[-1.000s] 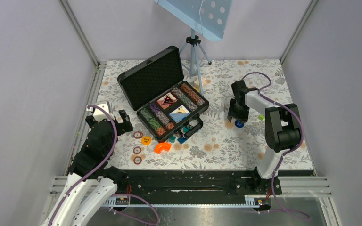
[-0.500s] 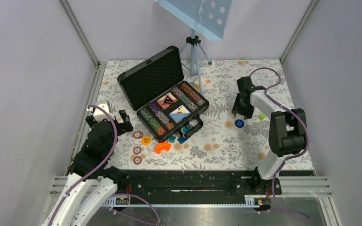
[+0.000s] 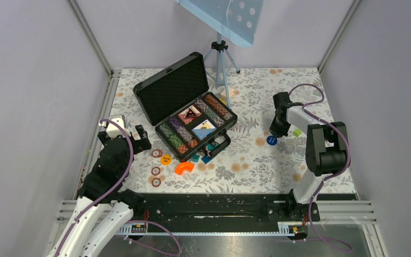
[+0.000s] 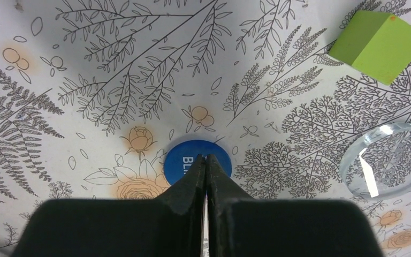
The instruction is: Pack up texas hold em set
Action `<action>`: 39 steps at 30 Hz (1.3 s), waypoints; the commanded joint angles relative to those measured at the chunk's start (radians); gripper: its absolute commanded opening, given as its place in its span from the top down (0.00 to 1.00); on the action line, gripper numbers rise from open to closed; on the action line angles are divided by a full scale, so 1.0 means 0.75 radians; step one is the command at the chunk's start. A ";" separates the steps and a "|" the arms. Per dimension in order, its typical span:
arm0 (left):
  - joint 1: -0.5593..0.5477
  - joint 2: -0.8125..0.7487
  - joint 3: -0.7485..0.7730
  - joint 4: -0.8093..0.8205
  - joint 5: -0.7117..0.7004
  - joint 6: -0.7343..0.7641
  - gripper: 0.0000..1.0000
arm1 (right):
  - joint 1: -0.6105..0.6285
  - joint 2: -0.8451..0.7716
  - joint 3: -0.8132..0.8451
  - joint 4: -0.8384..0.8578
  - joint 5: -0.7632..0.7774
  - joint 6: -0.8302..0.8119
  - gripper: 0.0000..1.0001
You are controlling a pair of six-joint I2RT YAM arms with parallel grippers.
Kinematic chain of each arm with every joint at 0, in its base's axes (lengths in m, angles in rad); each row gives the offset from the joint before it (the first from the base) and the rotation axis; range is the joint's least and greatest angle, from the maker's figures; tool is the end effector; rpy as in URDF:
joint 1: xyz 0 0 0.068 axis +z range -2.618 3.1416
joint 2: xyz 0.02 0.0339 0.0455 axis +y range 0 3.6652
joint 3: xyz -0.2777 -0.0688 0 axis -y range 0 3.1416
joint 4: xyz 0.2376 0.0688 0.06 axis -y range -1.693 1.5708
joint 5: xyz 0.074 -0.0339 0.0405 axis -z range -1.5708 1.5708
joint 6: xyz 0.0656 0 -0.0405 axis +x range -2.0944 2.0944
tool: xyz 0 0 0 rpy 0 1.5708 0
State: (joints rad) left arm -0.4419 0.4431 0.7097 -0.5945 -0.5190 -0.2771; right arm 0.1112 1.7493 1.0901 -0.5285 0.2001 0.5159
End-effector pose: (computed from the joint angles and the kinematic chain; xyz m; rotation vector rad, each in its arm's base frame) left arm 0.1102 -0.0161 0.3109 -0.1952 1.8439 -0.0062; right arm 0.3449 0.0254 0.1604 0.5975 2.6493 -0.0969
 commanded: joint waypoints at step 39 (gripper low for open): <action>0.006 0.029 -0.010 0.077 0.070 0.018 0.01 | 0.009 -0.252 -0.318 0.395 0.114 0.395 0.02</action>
State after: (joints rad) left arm -0.4419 0.4583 0.7097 -0.5854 -0.4812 -0.2771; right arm 0.1112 1.5555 0.8589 -0.2634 0.2363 0.7845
